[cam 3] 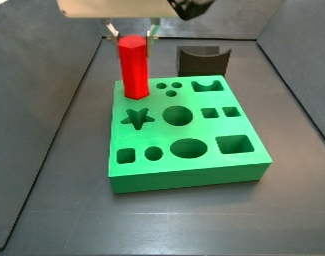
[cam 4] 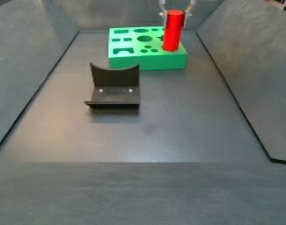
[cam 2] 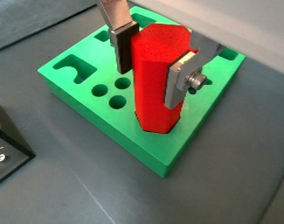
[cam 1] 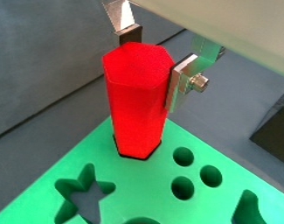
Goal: Insert the hexagon object.
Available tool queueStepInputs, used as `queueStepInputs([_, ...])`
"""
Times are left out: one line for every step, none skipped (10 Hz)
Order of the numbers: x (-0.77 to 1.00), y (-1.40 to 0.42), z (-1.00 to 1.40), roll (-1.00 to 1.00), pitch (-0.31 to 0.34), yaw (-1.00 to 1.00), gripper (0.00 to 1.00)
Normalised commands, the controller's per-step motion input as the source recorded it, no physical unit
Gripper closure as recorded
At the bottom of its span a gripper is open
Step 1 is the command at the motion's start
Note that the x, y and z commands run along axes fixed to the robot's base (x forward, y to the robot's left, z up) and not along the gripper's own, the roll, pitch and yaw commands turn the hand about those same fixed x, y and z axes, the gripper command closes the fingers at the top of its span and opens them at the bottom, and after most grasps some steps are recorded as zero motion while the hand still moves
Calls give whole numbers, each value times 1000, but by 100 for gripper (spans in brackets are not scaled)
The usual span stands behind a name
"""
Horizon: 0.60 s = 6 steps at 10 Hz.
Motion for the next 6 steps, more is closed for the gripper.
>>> queueStepInputs([397,0,-691,-11,57,3,100])
queueStepInputs([343,0,-740,0,34,0,100])
queueStepInputs([166,-123,-911,39,0,0,100])
queueStepInputs([103,-171,-789,13,0,0,100])
queueStepInputs([37,0,-326,-74,-36,0,100])
queueStepInputs([0,-89,0,64,0,0,100])
